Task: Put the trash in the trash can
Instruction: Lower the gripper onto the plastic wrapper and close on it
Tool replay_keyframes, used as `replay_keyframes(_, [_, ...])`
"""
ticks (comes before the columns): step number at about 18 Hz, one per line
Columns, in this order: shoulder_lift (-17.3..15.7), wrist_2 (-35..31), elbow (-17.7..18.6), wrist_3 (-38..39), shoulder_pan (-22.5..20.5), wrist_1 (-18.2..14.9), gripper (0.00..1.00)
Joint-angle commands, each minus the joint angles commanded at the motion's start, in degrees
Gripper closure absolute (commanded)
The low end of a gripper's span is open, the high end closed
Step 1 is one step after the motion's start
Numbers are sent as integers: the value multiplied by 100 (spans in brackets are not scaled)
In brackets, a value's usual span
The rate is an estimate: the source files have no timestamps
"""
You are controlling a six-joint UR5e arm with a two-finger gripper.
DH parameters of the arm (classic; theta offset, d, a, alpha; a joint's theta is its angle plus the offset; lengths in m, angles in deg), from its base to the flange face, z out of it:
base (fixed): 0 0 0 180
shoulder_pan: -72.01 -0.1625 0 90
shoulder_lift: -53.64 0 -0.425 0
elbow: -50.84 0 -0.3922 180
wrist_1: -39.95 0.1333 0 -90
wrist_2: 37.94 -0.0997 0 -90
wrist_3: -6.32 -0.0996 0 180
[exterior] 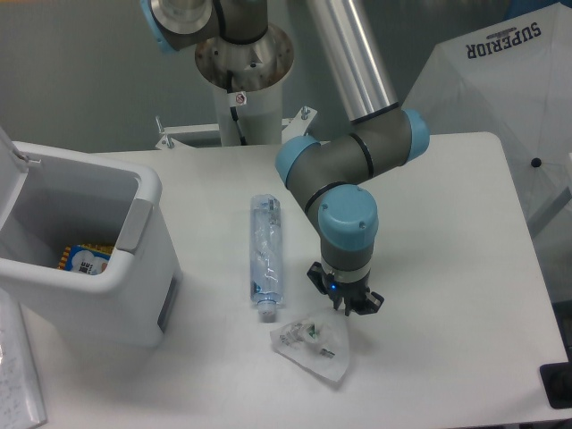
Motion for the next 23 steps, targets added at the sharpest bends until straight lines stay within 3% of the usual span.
replay_keyframes(10, [0,342,-228,0,-26,-35,100])
replay_keyframes(14, [-18,527,-413,9,-79,-237,100])
replay_keyframes(23, [-957,1695,-431,70,-114,-395,100])
